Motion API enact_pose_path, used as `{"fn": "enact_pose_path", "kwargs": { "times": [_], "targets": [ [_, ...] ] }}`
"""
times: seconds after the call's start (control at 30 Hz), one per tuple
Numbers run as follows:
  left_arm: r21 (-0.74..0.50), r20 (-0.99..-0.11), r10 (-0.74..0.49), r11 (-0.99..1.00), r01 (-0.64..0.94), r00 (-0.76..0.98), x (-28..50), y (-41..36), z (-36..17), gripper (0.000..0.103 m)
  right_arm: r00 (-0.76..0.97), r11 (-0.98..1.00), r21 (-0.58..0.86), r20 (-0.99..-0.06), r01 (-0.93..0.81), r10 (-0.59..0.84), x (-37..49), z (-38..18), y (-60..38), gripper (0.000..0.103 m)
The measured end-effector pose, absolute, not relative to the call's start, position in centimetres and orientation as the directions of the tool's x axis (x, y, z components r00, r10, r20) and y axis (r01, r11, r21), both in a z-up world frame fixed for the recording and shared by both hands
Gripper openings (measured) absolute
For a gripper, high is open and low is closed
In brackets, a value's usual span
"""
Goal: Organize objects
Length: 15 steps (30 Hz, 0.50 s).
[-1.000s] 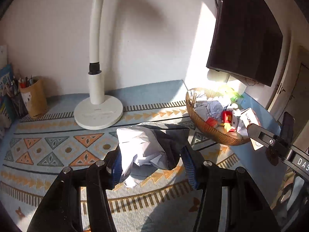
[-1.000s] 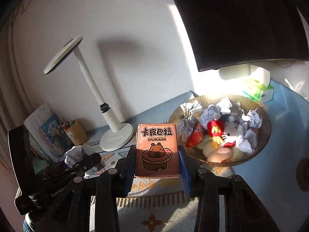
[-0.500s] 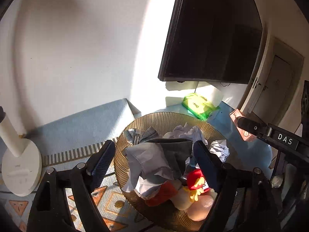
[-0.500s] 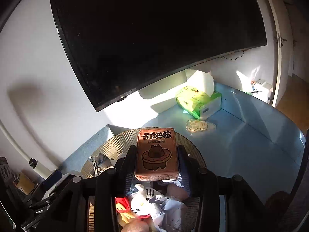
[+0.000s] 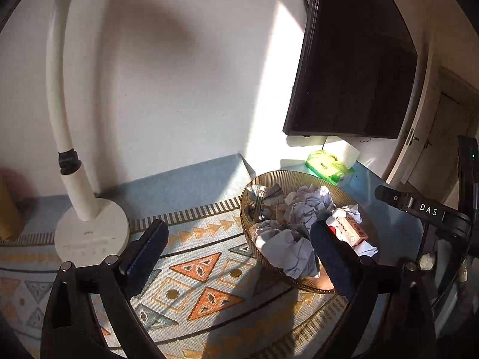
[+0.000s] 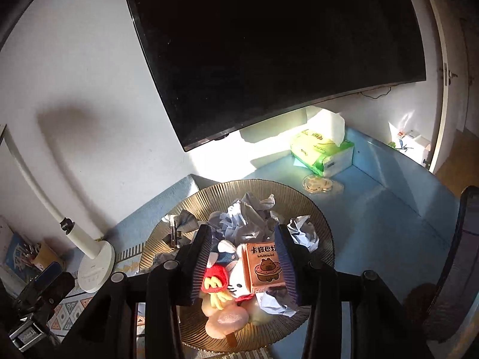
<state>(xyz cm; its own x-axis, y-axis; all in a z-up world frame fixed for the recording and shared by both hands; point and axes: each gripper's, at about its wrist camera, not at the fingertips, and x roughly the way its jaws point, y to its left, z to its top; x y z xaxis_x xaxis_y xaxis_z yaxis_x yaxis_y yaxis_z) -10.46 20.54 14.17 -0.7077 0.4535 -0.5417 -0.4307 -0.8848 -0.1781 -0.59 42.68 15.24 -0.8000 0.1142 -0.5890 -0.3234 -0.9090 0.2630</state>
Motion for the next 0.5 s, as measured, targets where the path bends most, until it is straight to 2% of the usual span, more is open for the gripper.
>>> {"fn": "enact_pose_path", "kwargs": {
  "times": [0.07,0.17,0.27,0.5],
  "targets": [
    [-0.218,-0.540,0.472,-0.878,-0.426,-0.697,-10.0,19.1,14.3,0.099,-0.811,-0.918,0.263,-0.577,-0.297,0.098,0.6,15.4,41.4,0.065],
    [-0.283,-0.534,0.477,-0.879,-0.384,-0.699,-9.2,16.1,14.1,0.100,-0.809,-0.932,0.209,-0.574,-0.296,0.128,1.7,15.6,39.8,0.065],
    [-0.339,-0.542,0.474,-0.879,-0.336,-0.694,-8.6,13.4,13.4,0.100,-0.815,-0.932,0.251,-0.575,-0.263,0.075,2.9,15.7,38.9,0.065],
    [-0.240,-0.548,0.276,-0.956,-0.168,-0.789,-2.6,6.7,11.9,0.100,-0.822,-0.947,0.297,-0.565,-0.124,-0.070,4.9,15.1,31.5,0.066]
  ]
}}
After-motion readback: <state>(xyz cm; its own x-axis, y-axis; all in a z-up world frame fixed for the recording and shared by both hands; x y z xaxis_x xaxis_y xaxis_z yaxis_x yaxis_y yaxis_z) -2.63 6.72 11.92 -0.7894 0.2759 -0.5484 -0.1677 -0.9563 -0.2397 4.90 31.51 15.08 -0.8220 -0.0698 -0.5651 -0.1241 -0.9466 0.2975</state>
